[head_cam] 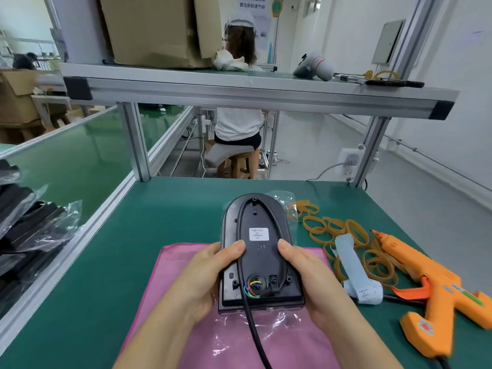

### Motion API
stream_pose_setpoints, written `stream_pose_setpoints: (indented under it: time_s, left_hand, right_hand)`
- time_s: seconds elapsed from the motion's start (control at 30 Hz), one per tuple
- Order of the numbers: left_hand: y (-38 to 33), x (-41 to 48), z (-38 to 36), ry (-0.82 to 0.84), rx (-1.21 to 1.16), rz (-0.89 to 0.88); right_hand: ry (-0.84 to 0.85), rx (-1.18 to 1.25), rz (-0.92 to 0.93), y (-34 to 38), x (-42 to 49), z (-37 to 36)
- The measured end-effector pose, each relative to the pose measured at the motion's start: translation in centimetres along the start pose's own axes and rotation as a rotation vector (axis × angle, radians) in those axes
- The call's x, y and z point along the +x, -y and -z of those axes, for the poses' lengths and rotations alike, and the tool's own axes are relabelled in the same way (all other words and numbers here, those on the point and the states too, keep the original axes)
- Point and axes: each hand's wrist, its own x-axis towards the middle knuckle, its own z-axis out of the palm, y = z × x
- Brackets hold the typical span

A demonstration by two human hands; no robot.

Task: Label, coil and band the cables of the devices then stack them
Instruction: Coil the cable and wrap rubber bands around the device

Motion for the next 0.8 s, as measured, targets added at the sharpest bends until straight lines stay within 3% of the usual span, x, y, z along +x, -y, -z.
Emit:
stream_pose_setpoints:
  time_s: [0.1, 0.2, 0.27, 0.37, 0.47, 0.63, 0.73, 0.8]
  left_hand:
    - [0.2, 0.4, 0.3, -0.013, -0.031, 0.012]
    - [0.2, 0.8, 0.7, -0.043, -0.036, 0.032]
    - [0.2, 1.0, 0.9, -0.055, -0.055, 0.055]
    - [0.2, 1.3, 1.3, -0.061, -0.079, 0.082]
    - [0.1, 1.4, 1.6, -0.049, -0.121, 0.111]
    - [-0.1, 1.5, 1.8, -0.044, -0.134, 0.097]
    - [-0.1, 1.5, 1.9, -0.050, -0.142, 0.086]
    - [-0.3, 1.5, 1.9, -0.063, -0.148, 0.060]
  right_hand:
    - [-0.069, -0.216, 0.049, 0.3, 0.0, 0.1]
    - [-0.192, -0.305, 0.240, -0.6, -0.3, 0.5]
    - [-0.211, -0.511, 0.548, -1.1, -1.2, 0.9]
    - [-0.073, -0.874, 1.064, -2.6, -1.9, 1.0]
    - [-0.018, -1.098, 1.340, -4.1, -2.5, 0.1]
    - [0.013, -1.185, 1.389, -4.7, -3.1, 0.1]
    - [0.055, -0.999, 1.249, -4.5, -3.6, 0.4]
    - [0.050, -0.729, 1.067, -4.4, -3.7, 0.5]
